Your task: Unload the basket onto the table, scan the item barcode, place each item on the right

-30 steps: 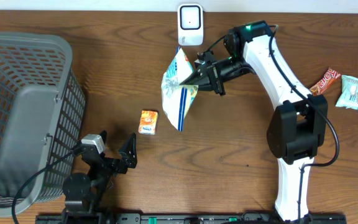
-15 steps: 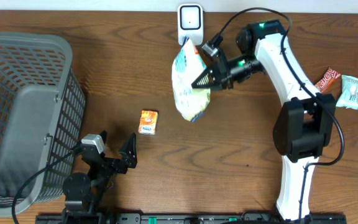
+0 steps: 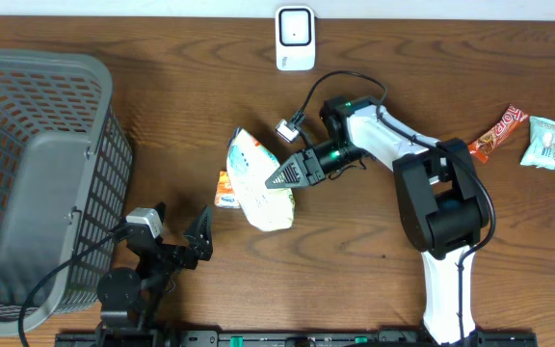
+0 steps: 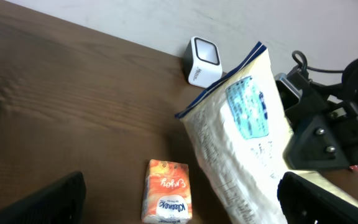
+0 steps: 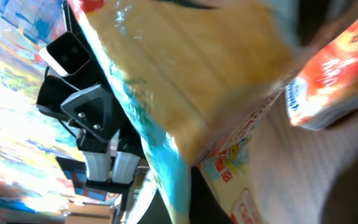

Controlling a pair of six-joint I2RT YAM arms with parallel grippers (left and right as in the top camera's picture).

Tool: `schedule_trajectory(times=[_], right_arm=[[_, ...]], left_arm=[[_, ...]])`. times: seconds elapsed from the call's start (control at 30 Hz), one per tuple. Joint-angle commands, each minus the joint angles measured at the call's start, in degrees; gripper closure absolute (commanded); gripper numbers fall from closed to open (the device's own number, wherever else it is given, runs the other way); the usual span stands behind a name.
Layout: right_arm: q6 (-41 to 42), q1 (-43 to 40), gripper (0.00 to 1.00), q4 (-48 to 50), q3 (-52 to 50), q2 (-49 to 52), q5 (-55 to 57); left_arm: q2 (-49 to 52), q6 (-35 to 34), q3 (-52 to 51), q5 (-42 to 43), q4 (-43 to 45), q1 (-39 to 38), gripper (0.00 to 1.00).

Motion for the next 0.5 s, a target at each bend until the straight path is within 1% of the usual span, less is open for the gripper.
schedule_trajectory(times=[0.0,0.07,0.23,0.33,0.4,0.47], right_arm=[[4.4,-1.6,0.99,3.7,-1.6,-0.2,-2.8],[4.5,-2.1,0.99,5.6,-2.9,-0.2,-0.9],[6.2,-3.7,0.99,10.3,-6.9,-0.2,-1.1],[10.9,-5.0,0.99,15.0,-9.1,-0.2,2.2],[15.9,-6.0,0.99,17.5,-9.3,-0.2,9.3],[23.2,-6.9,0.99,20.2,-8.8,-0.3,17.2]], left_arm=[[0.1,-0.3,-0.8,-0.3,-0.4,-0.1,0.02],[0.1,-0.3,-0.8,-0.3,-0.4,-0.1,0.02],[0.1,-0.3,-0.8,-0.3,-0.4,-0.1,0.02],[0.1,-0.3,-0.8,-0.3,-0.4,-0.1,0.02],[0.1,-0.3,-0.8,-0.3,-0.4,-0.1,0.02],[0.1,-0.3,-0.8,-0.3,-0.4,-0.1,0.02]])
